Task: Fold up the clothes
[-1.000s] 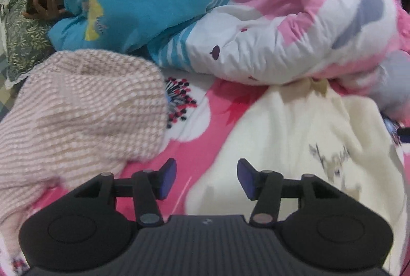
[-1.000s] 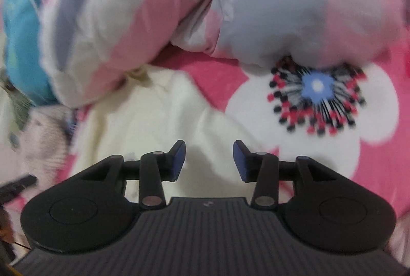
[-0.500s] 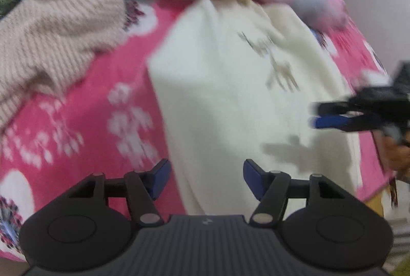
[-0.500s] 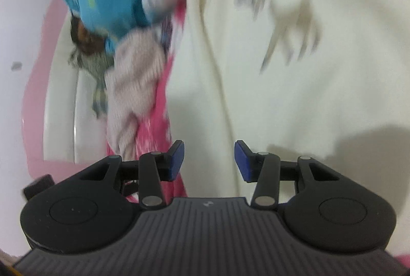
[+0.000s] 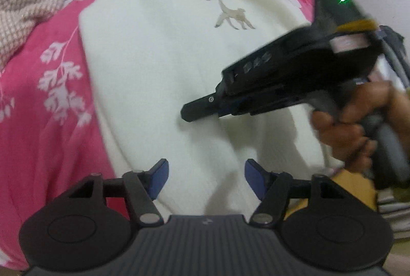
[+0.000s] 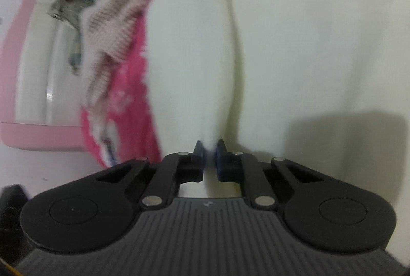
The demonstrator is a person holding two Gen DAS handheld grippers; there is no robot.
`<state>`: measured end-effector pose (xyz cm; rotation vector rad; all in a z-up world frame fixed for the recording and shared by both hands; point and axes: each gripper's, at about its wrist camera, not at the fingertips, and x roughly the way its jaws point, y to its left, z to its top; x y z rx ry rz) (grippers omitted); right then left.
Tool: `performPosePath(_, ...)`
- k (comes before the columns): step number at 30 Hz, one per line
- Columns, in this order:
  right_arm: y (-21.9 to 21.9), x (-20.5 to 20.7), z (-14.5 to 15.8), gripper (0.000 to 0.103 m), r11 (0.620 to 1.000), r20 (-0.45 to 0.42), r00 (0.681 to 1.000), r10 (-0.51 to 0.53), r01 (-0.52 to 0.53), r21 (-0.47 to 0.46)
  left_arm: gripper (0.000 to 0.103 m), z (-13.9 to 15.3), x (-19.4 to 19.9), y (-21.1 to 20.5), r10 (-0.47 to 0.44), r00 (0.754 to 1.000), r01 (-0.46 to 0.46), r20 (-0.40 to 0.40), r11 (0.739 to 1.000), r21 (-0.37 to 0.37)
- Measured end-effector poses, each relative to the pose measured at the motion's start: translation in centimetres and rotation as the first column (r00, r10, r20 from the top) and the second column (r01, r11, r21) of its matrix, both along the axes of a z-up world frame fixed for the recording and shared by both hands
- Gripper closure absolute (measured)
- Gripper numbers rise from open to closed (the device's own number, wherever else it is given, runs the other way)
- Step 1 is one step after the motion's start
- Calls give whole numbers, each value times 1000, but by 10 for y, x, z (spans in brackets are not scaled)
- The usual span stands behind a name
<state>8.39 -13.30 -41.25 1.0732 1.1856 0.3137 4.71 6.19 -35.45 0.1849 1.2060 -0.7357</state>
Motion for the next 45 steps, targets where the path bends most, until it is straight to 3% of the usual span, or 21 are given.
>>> performPosePath(4, 9, 7, 4, 97, 991, 12, 1000, -20, 18, 132, 35, -7, 12, -5, 63, 998, -63, 21, 998, 11)
performPosePath(6, 13, 10, 5, 97, 980, 16, 999, -30, 26, 198, 51, -7, 18, -3, 94, 995, -95, 38, 995, 19)
performPosePath(7, 15, 12, 6, 97, 973, 18, 999, -37, 32, 227, 75, -5, 21, 0, 118, 992, -119, 45, 993, 17)
performPosePath(8, 15, 13, 6, 97, 968, 20, 998, -51, 45, 246, 88, -3, 25, 6, 147, 988, -147, 42, 989, 8)
performPosePath(12, 12, 21, 8, 91, 949, 11, 993, -118, 110, 294, 89, 15, 44, 40, 240, 971, -239, 17, 970, -53)
performPosePath(14, 0, 18, 9, 80, 936, 4, 983, -181, 171, 307, 90, 32, 59, 60, 277, 961, -274, 16, 958, -86)
performPosePath(15, -9, 13, 11, 69, 932, 8, 976, -218, 206, 298, 90, 43, 73, 74, 310, 950, -307, 15, 945, -115)
performPosePath(16, -18, 7, 13, 65, 926, 12, 967, -256, 241, 289, 90, 56, 89, 89, 349, 937, -341, 29, 929, -146)
performPosePath(18, -33, -2, 16, 63, 915, 16, 951, -309, 293, 277, 90, 83, 124, 123, 448, 886, -423, 118, 886, -188)
performPosePath(21, -46, -11, 16, 62, 913, 3, 941, -337, 326, 246, 86, 118, 182, 179, 648, 727, -596, 228, 760, -261)
performPosePath(23, -46, -15, 11, 58, 921, -19, 942, -336, 333, 201, 51, 120, 205, 205, 724, 646, -682, 242, 689, -244)
performPosePath(25, -46, -20, 7, 56, 929, -46, 943, -331, 334, 160, 42, 116, 207, 215, 739, 614, -716, 277, 669, -198)
performPosePath(26, -44, -22, 5, 56, 933, -60, 944, -324, 329, 148, 39, 113, 204, 216, 733, 619, -718, 282, 674, -174)
performPosePath(30, -31, -30, 2, 55, 948, -102, 954, -283, 294, 124, 37, 86, 164, 204, 670, 726, -655, 154, 743, -139)
performPosePath(33, -23, -45, -2, 55, 954, -148, 955, -258, 276, 118, 37, 49, 124, 174, 564, 825, -564, -27, 820, -104)
performPosePath(36, -18, -70, -6, 55, 955, -206, 945, -255, 280, 103, 39, 9, 83, 137, 426, 880, -450, -212, 889, -84)
performPosePath(38, -17, -96, -8, 55, 950, -244, 932, -268, 298, 92, 43, -16, 56, 113, 346, 887, -387, -306, 918, -84)
performPosePath(41, -22, -123, -10, 55, 933, -275, 906, -321, 353, 74, 52, -48, 25, 82, 269, 878, -319, -396, 946, -63)
performPosePath(45, -29, -159, -12, 55, 905, -315, 866, -389, 424, 48, 56, -67, 5, 63, 290, 868, -335, -402, 941, -43)
